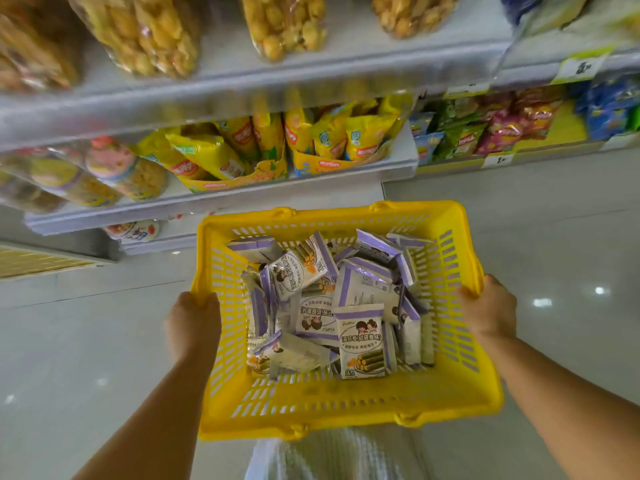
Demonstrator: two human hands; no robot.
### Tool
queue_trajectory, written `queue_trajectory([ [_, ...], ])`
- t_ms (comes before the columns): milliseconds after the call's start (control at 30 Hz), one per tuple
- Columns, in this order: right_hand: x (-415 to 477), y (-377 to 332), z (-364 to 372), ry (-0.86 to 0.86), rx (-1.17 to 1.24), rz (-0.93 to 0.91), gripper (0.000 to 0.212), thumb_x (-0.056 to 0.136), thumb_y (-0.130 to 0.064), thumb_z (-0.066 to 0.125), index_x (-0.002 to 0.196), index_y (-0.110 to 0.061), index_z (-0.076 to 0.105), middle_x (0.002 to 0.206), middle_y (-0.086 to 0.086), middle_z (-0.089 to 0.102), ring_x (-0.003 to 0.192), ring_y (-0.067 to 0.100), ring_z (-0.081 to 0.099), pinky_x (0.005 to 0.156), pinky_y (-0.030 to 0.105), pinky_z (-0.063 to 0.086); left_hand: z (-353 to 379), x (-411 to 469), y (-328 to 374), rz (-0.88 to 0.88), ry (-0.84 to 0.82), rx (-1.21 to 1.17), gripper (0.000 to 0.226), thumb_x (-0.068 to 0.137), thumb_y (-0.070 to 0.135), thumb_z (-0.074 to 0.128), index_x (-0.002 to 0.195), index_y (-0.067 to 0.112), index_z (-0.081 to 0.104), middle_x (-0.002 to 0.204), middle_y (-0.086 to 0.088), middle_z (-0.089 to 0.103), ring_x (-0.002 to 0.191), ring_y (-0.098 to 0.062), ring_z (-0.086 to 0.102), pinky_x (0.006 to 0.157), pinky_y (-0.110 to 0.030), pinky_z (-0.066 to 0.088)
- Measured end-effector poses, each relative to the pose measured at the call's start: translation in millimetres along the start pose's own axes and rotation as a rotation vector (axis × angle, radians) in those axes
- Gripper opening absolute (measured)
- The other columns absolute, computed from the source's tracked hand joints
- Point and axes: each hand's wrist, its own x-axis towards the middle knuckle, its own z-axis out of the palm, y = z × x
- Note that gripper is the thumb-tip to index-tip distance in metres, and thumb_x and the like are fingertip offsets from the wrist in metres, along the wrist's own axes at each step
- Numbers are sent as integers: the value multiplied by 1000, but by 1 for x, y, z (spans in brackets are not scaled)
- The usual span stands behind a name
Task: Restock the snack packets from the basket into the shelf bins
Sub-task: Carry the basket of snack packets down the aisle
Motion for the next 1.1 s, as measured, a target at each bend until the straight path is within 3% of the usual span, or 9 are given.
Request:
queue_trajectory([
  [267, -56, 35, -181, 99, 118, 134, 25, 88, -14, 59, 100, 8, 59, 104, 35, 62, 99, 49, 59, 80, 48, 47, -102, -93, 102, 240, -27, 38, 30, 92, 22, 56, 99, -7, 59, 97, -32, 63, 92, -47, 58, 66, -37, 33],
  [500, -77, 94, -303, 235, 233, 325, 26, 88, -11, 52, 106, 5, 59, 106, 32, 61, 101, 47, 58, 81, 47, 48, -128, -162, 218, 530, -79, 67, 30, 89, 22, 58, 97, -7, 61, 92, -33, 64, 90, -49, 59, 64, -37, 33],
  [667, -78, 162, -355, 327, 310, 450, 23, 89, -13, 53, 102, 5, 59, 101, 31, 61, 96, 46, 58, 73, 44, 46, -108, -218, 317, 743, -139, 100, 38, 91, 25, 58, 109, -8, 60, 104, -36, 62, 101, -49, 57, 76, -45, 42],
  [833, -58, 242, -402, 433, 372, 533, 25, 90, -13, 55, 102, 8, 59, 101, 35, 61, 97, 48, 58, 77, 46, 46, -66, -295, 414, 939, -205, 45, 24, 91, 24, 57, 86, 1, 64, 85, -27, 64, 74, -39, 59, 63, -38, 38],
  [1033, -29, 340, -463, 507, 379, 637, 25, 89, -13, 57, 97, 10, 59, 100, 37, 61, 97, 50, 58, 78, 49, 45, 2, -403, 506, 1040, -261, 60, 34, 92, 30, 57, 99, -2, 65, 101, -33, 63, 102, -47, 56, 78, -41, 39],
  [1100, -18, 370, -486, 526, 376, 664, 26, 88, -13, 57, 98, 12, 60, 100, 37, 61, 98, 50, 58, 79, 49, 45, 23, -436, 533, 1079, -279, 38, 34, 91, 30, 59, 97, -2, 64, 98, -32, 64, 98, -45, 58, 71, -38, 34],
])
